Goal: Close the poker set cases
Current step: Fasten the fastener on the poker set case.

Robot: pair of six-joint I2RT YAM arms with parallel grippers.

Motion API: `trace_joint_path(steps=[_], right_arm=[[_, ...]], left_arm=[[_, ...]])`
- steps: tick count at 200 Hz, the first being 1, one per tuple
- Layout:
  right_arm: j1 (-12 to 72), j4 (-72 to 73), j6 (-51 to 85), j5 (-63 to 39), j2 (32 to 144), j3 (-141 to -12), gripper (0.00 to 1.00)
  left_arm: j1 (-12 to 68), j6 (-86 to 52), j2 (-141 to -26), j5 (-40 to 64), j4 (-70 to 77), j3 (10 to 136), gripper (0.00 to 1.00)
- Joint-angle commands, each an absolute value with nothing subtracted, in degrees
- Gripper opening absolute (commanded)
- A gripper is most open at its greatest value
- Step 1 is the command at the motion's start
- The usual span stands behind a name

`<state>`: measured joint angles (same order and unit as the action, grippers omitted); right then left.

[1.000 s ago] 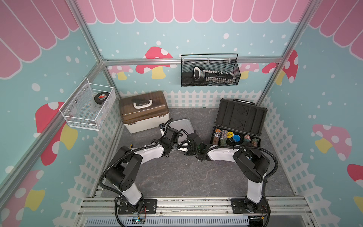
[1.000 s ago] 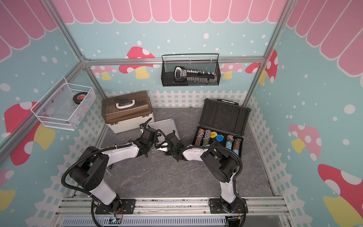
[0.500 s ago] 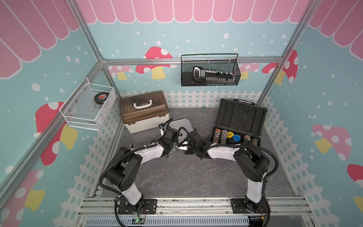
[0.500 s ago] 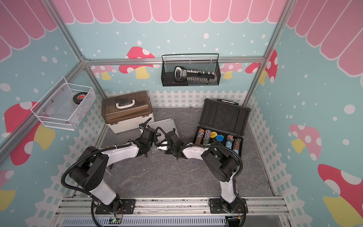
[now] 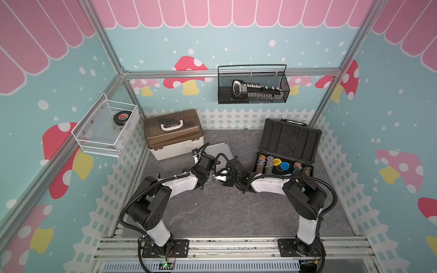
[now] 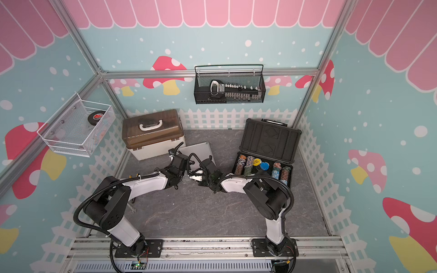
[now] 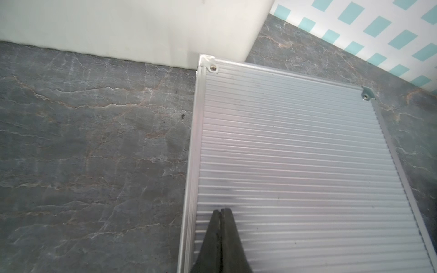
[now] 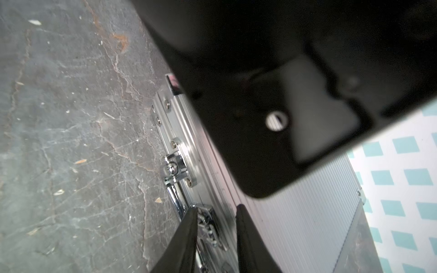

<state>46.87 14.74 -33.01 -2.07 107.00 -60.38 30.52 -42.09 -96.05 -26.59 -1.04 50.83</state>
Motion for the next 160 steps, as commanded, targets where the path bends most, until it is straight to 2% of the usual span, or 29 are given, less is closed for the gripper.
trace_joint_path(steps=[1, 22, 88, 111, 123, 160], right_arm=[[46.92, 17.53, -30.01, -0.6, 103.38, -58.77, 0.33], [46.67, 19.68, -28.13, 1.72, 101.21, -56.34, 0.38], [46.23, 22.9, -21.98, 9.47, 95.85, -50.56, 0.69], [45.62, 22.72, -18.37, 9.98, 95.04, -50.38, 0.79], [45.03, 21.72, -15.96, 9.53, 94.98, -50.95, 0.83], [44.04, 16.73, -11.22, 10.39, 95.6, -54.31, 0.89]], left_arm=[[31.02, -41.87, -96.8, -23.73, -8.07, 49.3, 0.0], [30.98, -41.13, -96.31, -24.19, -8.74, 49.7, 0.0], [31.08, -40.6, -92.79, -25.18, -10.36, 49.57, 0.27], [31.09, -40.63, -90.64, -26.05, -11.49, 49.23, 0.41], [31.01, -40.85, -89.32, -26.45, -12.32, 49.13, 0.54], [29.98, -41.48, -87.25, -26.84, -16.03, 49.35, 0.84]])
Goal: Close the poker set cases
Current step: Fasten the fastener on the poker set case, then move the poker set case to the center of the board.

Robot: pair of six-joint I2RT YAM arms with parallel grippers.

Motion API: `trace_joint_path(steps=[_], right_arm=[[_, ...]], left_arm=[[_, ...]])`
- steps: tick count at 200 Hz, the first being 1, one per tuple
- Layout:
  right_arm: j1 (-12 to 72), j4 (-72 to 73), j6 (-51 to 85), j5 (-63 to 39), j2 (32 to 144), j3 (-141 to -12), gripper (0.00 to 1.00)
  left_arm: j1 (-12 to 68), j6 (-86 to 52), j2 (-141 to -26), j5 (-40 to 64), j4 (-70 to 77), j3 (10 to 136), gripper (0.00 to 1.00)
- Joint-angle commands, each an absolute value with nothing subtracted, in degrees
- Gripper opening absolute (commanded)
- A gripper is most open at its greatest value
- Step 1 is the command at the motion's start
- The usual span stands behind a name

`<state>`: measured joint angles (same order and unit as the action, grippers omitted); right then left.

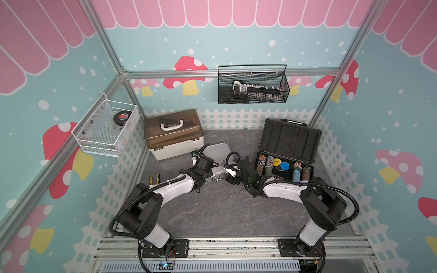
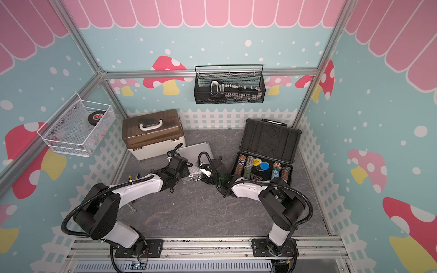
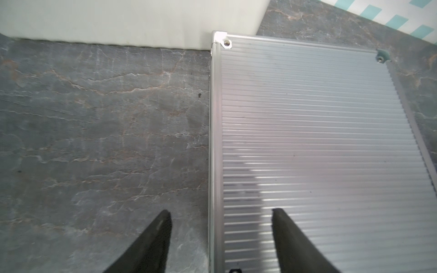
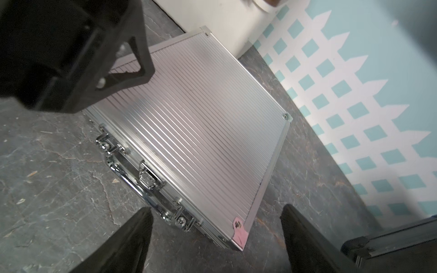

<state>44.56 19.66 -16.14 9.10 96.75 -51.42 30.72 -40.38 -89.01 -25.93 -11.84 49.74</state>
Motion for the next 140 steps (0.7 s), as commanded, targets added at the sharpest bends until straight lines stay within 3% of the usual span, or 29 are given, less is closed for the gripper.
trace_joint_path(steps=[1, 81, 140], right_arm=[[44.04, 16.62, -11.1, 10.51, 95.61, -54.4, 0.89], [40.57, 6.32, -0.88, 10.46, 96.28, -61.4, 0.91], [39.03, 2.12, 2.63, 5.45, 99.02, -64.6, 0.91]], left_arm=[[29.93, -41.57, -87.26, -26.91, -16.1, 49.33, 0.84], [28.8, -43.16, -86.64, -25.71, -17.8, 48.96, 0.96], [29.15, -43.11, -87.54, -21.47, -14.27, 50.05, 0.98]])
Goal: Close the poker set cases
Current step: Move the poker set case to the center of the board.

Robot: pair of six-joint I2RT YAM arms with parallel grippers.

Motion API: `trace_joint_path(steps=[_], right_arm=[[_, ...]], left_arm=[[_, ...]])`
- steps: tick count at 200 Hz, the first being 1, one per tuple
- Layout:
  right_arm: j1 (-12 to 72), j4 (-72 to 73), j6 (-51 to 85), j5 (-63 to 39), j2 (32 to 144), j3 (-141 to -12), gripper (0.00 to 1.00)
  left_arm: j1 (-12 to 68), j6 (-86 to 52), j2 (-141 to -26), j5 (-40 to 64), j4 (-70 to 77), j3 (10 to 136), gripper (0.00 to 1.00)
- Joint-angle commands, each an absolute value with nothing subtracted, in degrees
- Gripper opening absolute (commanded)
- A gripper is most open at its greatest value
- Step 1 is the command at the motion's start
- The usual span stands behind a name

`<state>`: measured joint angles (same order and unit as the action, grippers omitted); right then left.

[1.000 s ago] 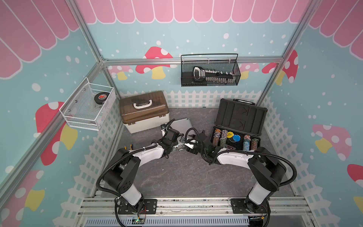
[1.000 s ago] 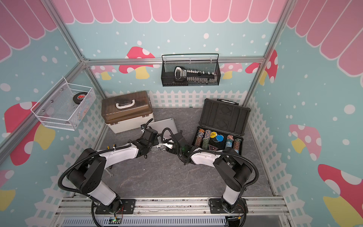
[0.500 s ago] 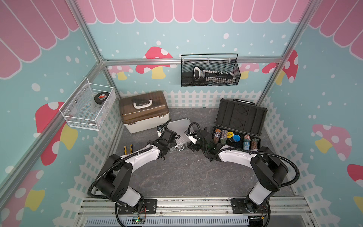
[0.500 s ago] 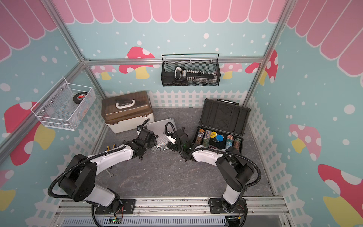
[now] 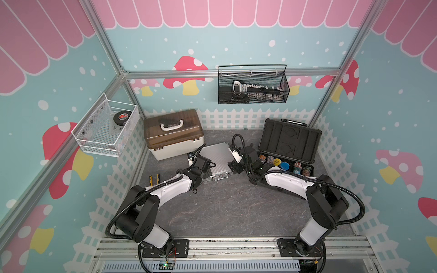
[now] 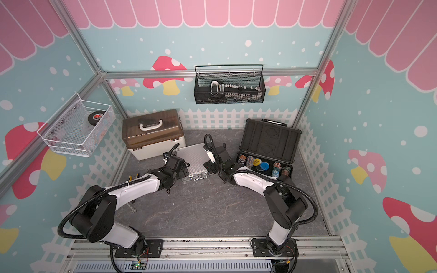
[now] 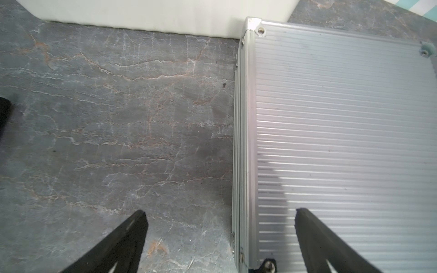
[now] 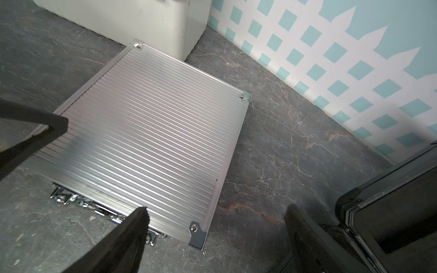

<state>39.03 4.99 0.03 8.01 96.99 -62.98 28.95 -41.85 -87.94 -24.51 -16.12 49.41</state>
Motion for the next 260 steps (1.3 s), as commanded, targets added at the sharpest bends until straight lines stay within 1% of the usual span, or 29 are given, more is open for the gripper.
trace_joint_path(steps=[1, 47, 125, 155, 188, 237, 241, 260], right_arm=[[39.03, 2.07, 2.68, 5.45, 99.08, -64.6, 0.91], [38.94, -0.41, 4.06, 4.08, 101.98, -66.62, 0.91], [38.5, -0.2, 5.89, -0.79, 104.05, -66.54, 0.91], [37.02, 1.02, 8.5, 0.75, 104.34, -66.37, 0.91], [33.01, 5.0, 12.12, -6.27, 103.99, -65.93, 0.91], [32.22, 0.15, 9.68, -9.48, 108.37, -73.5, 0.9], [32.23, -0.19, 9.62, -9.71, 110.4, -74.25, 0.9], [32.1, -2.23, 9.14, -11.27, 113.58, -77.96, 0.9]], left_arm=[[29.21, -43.09, -87.67, -21.37, -14.3, 50.21, 0.98], [31.37, -41.72, -94.68, -20.71, -15.34, 57.11, 0.97], [31.77, -41.22, -101.17, -20.13, -15.22, 62.14, 0.97], [31.77, -41.45, -100.84, -20.27, -15.03, 62.19, 0.97], [31.89, -41.25, -98.64, -20.69, -14.78, 61.04, 0.97], [32.03, -41.82, -94.45, -21.44, -14.34, 58.32, 0.97], [32.07, -41.91, -94.0, -21.51, -14.21, 57.95, 0.97], [32.15, -42.31, -91.0, -22.38, -13.9, 55.88, 0.97]])
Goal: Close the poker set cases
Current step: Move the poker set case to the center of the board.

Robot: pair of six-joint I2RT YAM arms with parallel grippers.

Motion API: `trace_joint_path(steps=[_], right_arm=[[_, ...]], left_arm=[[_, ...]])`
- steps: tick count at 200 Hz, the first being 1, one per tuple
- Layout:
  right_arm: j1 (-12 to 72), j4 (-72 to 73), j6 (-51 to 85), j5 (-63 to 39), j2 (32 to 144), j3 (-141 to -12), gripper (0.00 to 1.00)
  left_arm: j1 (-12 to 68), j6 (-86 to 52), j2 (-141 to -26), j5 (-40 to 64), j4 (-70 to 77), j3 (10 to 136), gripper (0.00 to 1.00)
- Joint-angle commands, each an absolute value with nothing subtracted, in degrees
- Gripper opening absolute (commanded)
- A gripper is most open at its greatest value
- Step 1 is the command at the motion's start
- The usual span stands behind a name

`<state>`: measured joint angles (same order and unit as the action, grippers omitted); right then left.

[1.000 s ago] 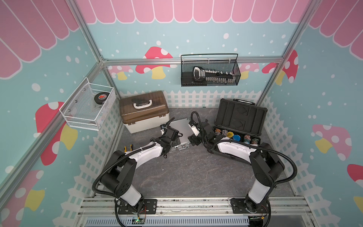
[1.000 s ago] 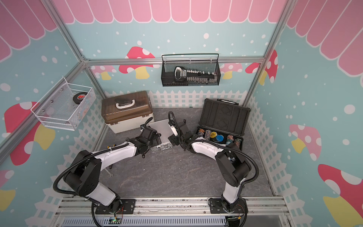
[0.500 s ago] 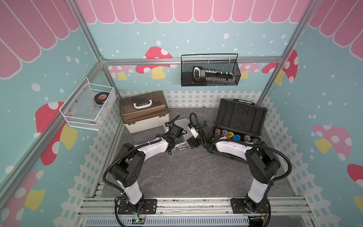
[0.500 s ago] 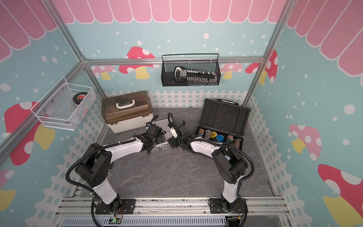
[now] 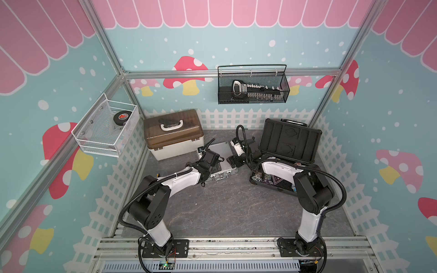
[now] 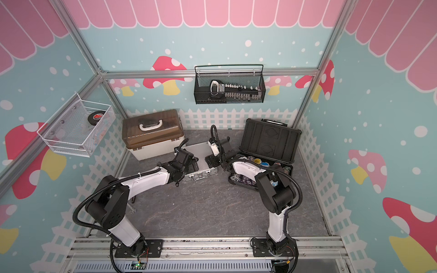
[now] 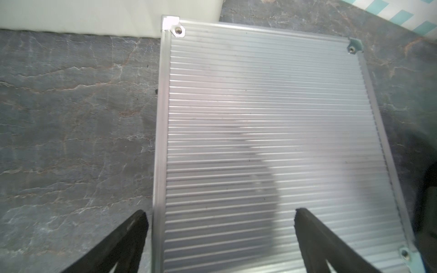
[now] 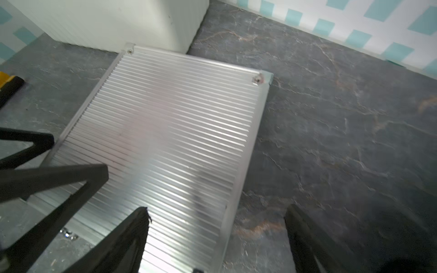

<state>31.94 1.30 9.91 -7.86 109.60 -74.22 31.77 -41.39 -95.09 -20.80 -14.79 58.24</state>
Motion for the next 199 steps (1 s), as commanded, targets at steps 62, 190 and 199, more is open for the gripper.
trace_joint_path(steps=[62, 190, 199], right_arm=[[31.31, -4.2, 10.13, -13.59, 120.28, -83.99, 0.91], [36.05, -10.61, 1.49, -27.58, 124.26, -89.39, 0.89], [37.09, -10.65, 1.56, -27.77, 124.45, -89.62, 0.89]], left_arm=[[32.01, -41.9, -79.13, -27.29, -14.95, 51.01, 0.98], [31.11, -40.43, -69.26, -31.6, -16.4, 48.24, 0.98], [31.06, -40.43, -69.58, -31.49, -16.32, 48.26, 0.98]])
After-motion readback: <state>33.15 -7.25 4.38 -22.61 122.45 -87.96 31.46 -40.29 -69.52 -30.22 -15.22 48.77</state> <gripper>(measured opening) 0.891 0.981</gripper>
